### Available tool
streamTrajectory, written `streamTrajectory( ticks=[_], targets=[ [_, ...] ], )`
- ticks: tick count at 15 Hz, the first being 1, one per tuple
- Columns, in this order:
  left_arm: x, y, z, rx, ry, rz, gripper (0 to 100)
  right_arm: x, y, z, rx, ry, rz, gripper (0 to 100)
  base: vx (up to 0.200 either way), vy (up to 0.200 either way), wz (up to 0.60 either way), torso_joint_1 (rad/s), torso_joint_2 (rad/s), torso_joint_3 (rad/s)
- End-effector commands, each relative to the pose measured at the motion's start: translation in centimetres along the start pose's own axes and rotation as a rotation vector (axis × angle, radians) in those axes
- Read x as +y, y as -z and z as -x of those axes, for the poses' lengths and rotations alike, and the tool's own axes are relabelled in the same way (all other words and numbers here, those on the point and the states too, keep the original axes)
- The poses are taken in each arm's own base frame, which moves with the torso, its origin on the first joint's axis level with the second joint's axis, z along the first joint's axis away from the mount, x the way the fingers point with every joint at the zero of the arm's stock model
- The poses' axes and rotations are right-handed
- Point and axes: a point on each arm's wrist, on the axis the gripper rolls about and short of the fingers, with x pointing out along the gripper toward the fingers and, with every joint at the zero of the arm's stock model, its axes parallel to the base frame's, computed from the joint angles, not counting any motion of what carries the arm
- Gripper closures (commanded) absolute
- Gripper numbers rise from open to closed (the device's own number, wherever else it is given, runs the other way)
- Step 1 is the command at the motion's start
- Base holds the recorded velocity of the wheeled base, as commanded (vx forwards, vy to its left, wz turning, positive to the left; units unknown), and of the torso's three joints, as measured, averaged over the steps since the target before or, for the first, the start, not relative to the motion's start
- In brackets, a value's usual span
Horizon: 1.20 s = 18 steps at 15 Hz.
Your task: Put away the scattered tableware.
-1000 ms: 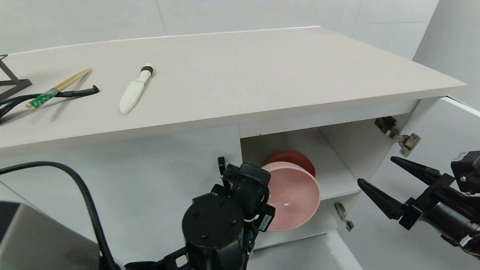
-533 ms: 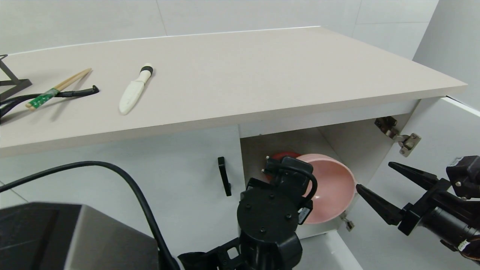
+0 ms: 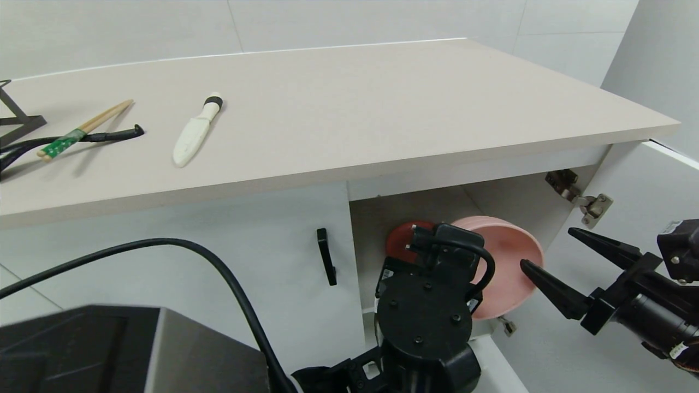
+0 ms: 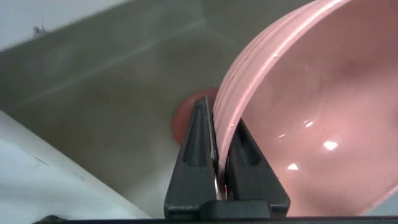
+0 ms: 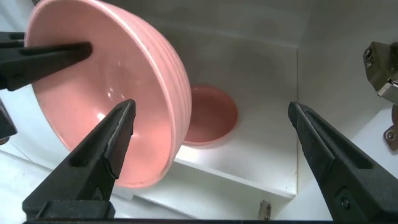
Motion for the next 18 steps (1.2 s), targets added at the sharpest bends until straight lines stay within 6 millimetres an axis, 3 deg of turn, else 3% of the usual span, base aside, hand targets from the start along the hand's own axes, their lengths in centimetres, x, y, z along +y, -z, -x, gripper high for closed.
streamTrajectory(
  ticks=[1, 8, 9, 15, 16, 18],
  targets=[
    [0.0, -0.1, 0.0, -0.002, 0.003, 0.001, 100, 0.0, -0.1, -0.1, -0.008, 0.001, -0.006, 0, 0.0, 0.0, 0.0, 0.0, 0.0, 0.0],
    [-2.3, -0.8, 0.7, -0.039, 0.066, 0.032, 100, -0.2, -0.1, -0.4, -0.007, 0.007, -0.032, 0, 0.0, 0.0, 0.0, 0.0, 0.0, 0.0],
    [-2.5, -0.5, 0.7, -0.035, 0.067, 0.027, 100, -0.1, -0.5, -0.2, -0.028, 0.001, -0.028, 100, 0.0, 0.0, 0.0, 0.0, 0.0, 0.0],
    [-2.4, -0.5, 0.2, -0.047, 0.056, 0.043, 100, 1.1, -1.4, 0.1, -0.071, -0.063, -0.033, 100, 0.0, 0.0, 0.0, 0.0, 0.0, 0.0],
    [-2.5, -0.4, 0.2, -0.058, 0.059, 0.049, 0, 1.2, -1.4, 0.1, -0.072, -0.069, -0.034, 100, 0.0, 0.0, 0.0, 0.0, 0.0, 0.0],
    [-2.6, -0.6, 0.2, -0.082, 0.074, 0.061, 0, 1.2, -1.3, 0.1, -0.068, -0.065, -0.034, 100, 0.0, 0.0, 0.0, 0.0, 0.0, 0.0]
  ],
)
